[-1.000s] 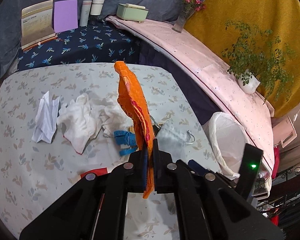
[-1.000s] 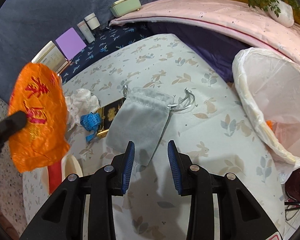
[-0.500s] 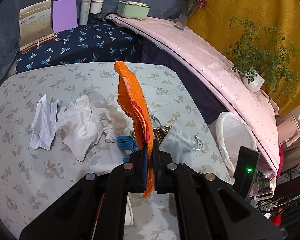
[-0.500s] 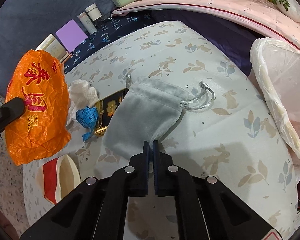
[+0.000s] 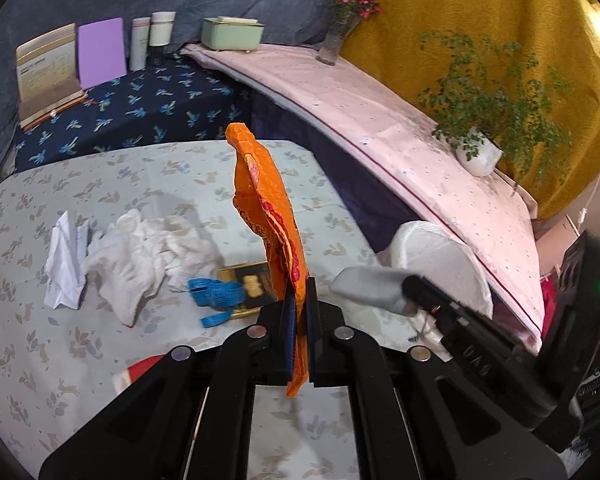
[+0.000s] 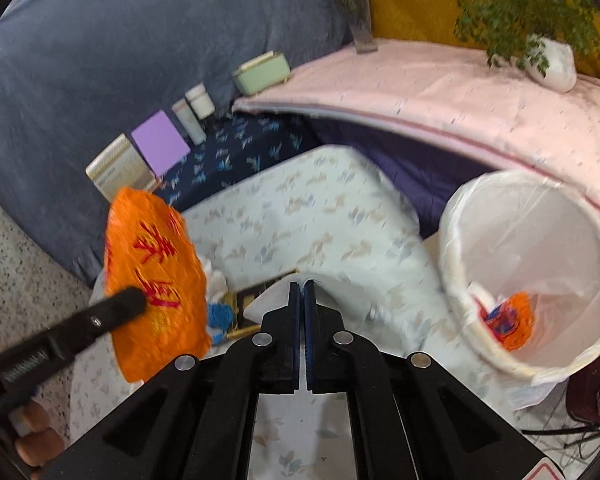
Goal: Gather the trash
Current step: 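Close the right gripper on the grey drawstring pouch while the left gripper holds the orange bag, then carry bag and pouch over the wastebasket and open both grippers, then move the left tool to the red-and-white paper cup and grasp it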
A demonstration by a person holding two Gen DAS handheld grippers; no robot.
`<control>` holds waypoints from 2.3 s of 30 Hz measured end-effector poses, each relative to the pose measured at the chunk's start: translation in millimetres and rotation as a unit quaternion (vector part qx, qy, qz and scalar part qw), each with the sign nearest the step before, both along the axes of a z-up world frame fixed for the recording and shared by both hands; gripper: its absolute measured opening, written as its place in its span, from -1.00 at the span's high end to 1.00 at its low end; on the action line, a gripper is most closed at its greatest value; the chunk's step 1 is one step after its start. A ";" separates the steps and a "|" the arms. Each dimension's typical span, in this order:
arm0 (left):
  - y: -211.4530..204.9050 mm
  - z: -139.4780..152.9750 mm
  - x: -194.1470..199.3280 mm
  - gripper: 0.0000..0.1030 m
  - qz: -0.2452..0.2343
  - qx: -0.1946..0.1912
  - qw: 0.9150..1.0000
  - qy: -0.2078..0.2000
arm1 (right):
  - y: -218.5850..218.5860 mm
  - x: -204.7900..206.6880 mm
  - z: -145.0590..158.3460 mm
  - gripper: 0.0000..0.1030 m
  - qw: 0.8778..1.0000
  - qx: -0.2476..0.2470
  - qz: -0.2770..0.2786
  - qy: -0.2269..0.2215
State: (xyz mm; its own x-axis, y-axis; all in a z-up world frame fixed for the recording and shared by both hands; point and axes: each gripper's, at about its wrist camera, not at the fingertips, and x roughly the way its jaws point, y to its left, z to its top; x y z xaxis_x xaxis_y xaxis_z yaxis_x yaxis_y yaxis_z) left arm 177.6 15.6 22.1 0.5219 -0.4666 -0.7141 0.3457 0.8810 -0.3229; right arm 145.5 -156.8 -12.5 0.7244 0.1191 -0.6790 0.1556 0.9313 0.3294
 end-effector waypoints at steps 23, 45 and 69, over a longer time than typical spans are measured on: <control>-173.2 30.6 -25.4 0.92 -0.177 -0.022 0.984 -0.007 | -149.0 -69.8 69.1 0.95 0.988 -0.043 -0.134 -0.071; -212.3 19.6 -24.3 0.32 -0.188 0.010 0.982 -0.021 | -179.1 -79.5 67.1 0.67 0.983 -0.045 -0.159 -0.076; -125.1 28.4 -25.7 0.19 -0.101 0.012 0.994 -0.034 | -116.3 -80.0 80.7 0.34 0.987 -0.065 -0.118 -0.083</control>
